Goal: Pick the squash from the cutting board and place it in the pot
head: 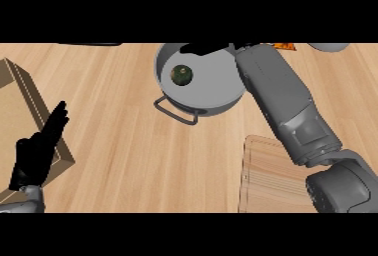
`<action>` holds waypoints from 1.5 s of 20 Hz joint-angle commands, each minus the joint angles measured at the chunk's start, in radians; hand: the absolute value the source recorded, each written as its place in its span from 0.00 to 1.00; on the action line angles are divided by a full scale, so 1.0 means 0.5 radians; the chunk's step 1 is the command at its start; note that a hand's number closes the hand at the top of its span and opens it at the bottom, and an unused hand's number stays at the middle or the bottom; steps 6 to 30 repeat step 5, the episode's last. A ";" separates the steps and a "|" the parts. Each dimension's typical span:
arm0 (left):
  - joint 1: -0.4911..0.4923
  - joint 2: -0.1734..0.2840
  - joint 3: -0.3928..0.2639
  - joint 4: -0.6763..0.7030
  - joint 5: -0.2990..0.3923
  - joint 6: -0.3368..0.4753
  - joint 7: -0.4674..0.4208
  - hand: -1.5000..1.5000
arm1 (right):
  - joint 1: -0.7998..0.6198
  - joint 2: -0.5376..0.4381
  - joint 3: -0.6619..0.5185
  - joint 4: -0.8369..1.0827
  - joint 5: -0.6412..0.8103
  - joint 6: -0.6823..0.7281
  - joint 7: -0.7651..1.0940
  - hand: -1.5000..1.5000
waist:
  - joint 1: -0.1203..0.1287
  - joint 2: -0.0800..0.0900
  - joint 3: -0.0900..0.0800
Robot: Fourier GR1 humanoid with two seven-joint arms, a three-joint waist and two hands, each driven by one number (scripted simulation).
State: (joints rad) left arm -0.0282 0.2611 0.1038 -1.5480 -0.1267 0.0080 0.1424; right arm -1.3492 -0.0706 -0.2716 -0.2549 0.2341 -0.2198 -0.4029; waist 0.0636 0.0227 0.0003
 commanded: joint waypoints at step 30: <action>0.001 0.001 0.048 0.053 -0.038 0.036 -0.031 0.50 | 0.232 -0.144 -0.104 0.005 -0.123 0.304 -0.267 0.00 | -0.062 -0.017 0.000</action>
